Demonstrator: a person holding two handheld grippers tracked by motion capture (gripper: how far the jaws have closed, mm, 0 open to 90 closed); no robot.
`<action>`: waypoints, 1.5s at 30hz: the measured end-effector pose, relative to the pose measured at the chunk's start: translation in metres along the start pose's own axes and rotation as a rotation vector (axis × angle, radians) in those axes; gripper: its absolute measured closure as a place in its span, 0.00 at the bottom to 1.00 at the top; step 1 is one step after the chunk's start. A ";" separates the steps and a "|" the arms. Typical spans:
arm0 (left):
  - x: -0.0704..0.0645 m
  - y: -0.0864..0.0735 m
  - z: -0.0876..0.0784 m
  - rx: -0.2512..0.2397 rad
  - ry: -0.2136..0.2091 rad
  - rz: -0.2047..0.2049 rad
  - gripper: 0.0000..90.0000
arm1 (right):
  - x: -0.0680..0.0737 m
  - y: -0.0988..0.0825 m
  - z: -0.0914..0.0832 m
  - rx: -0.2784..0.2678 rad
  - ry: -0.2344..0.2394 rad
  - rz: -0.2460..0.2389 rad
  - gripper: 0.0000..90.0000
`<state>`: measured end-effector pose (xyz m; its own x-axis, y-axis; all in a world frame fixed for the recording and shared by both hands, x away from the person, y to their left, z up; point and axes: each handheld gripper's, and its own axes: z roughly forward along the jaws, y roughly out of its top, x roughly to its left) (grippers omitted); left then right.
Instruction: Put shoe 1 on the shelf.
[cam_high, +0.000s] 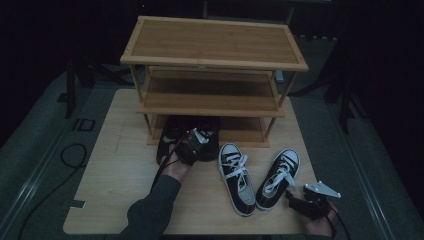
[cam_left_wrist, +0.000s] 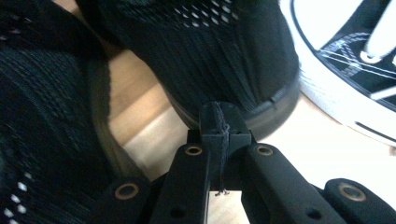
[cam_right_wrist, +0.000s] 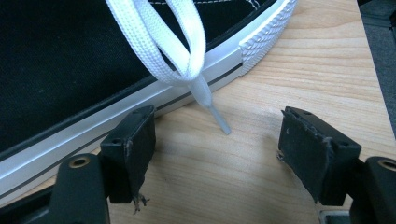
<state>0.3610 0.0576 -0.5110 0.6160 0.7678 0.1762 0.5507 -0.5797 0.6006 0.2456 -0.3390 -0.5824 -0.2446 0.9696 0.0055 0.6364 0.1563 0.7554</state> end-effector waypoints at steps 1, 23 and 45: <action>0.000 0.000 0.000 0.000 0.000 0.000 1.00 | 0.000 0.000 0.000 0.000 0.000 0.000 0.30; -0.012 0.012 0.029 0.011 -0.033 0.024 1.00 | 0.000 0.000 0.000 0.000 0.000 0.000 0.30; -0.002 -0.010 0.001 0.001 -0.077 0.012 1.00 | 0.000 0.000 0.000 0.000 0.000 0.000 0.30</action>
<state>0.3547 0.0619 -0.5182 0.6645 0.7371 0.1227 0.5433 -0.5893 0.5980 0.2455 -0.3389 -0.5824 -0.2449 0.9695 0.0053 0.6363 0.1566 0.7554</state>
